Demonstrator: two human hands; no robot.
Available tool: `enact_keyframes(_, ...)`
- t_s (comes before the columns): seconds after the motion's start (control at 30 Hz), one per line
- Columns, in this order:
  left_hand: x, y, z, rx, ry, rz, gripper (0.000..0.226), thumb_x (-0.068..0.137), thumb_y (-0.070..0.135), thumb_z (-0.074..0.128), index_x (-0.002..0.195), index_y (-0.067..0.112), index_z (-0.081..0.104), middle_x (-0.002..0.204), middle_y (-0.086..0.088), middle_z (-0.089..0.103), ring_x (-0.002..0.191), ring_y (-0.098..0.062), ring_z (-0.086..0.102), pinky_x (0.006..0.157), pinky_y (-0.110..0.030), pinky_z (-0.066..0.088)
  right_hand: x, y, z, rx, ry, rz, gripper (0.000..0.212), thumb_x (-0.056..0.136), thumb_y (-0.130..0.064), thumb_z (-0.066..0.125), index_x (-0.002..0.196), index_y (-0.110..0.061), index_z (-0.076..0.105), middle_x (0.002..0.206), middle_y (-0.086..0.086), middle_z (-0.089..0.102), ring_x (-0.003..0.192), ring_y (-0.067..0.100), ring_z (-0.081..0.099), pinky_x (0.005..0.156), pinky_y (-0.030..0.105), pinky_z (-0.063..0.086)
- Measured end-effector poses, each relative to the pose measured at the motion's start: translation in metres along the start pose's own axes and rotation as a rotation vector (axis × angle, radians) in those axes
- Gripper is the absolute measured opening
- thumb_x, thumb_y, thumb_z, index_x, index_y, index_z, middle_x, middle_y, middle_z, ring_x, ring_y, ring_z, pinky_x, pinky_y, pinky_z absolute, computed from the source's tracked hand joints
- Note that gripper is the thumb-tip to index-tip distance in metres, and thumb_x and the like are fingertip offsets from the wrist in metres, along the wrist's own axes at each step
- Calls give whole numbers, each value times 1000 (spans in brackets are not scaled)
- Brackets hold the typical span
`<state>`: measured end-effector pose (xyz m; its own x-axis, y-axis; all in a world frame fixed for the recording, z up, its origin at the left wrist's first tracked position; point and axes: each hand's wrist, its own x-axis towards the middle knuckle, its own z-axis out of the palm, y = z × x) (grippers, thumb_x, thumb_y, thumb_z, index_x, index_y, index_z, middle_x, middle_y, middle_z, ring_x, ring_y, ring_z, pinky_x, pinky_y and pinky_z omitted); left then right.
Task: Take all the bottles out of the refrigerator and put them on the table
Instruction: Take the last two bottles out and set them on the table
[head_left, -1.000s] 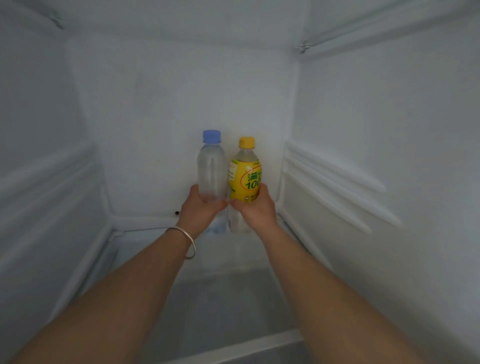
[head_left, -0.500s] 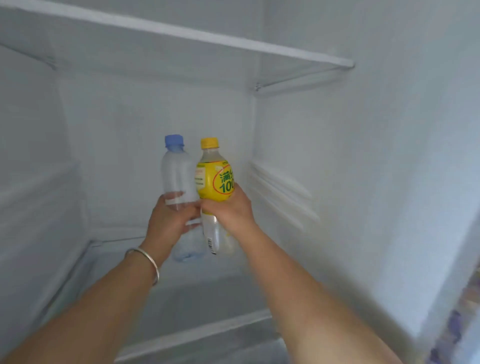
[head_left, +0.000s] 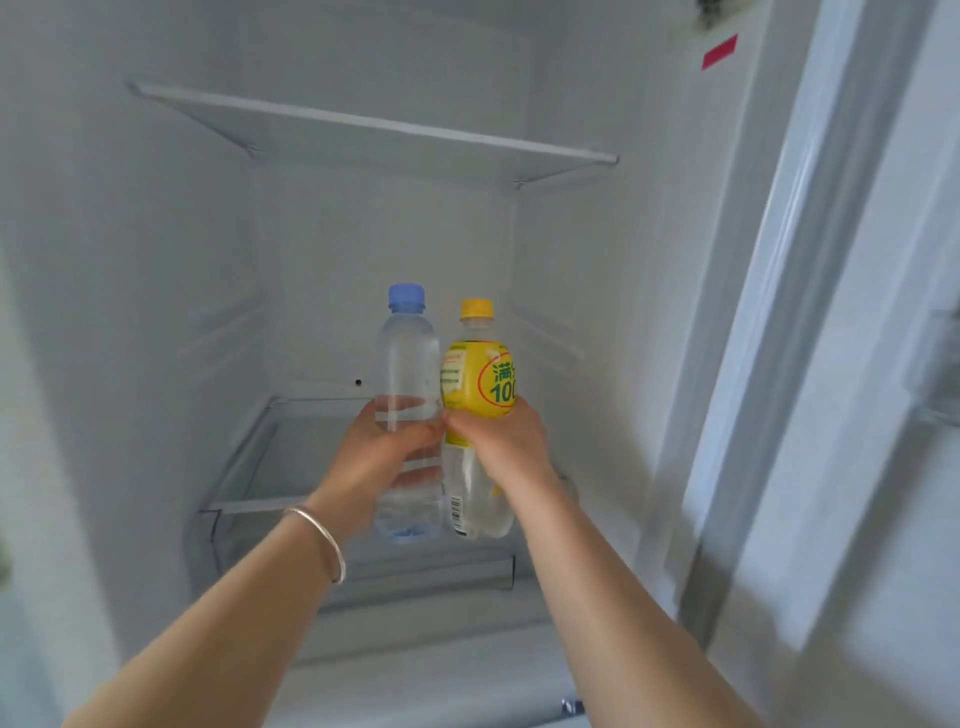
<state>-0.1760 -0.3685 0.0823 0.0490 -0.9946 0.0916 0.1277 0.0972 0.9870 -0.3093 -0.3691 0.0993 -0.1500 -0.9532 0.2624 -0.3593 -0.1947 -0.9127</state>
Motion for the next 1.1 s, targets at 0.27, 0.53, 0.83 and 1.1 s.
enact_keyframes(0.27,-114,-14,-25,44,-122,5,34,80,7,71,111,11,59,82,-4,70,61,-8,70,57,-28,57,-137,-6,-3,74,120,58,21,73,-23,74,67,-28,54,64,-13,54,64,7,56,64,28,49)
enact_keyframes(0.53,-247,-25,-20,41,-310,-63,31,81,2,68,108,12,58,84,-5,70,60,-9,70,51,-23,55,-274,6,-32,26,293,242,28,67,-34,74,90,-21,66,77,-8,65,76,11,63,57,21,45)
enact_keyframes(0.83,-368,-35,64,41,-563,-105,33,79,4,70,109,8,57,89,-10,70,69,-15,70,61,-30,57,-408,13,-140,-72,488,286,14,70,-31,72,70,-25,59,67,-11,60,71,9,60,62,23,47)
enact_keyframes(1.1,-492,-54,186,-11,-688,-118,45,79,1,69,121,4,52,92,-8,71,75,-17,71,55,-23,56,-526,38,-278,-129,633,320,10,69,-29,71,75,-26,63,68,-11,60,67,2,56,53,18,40)
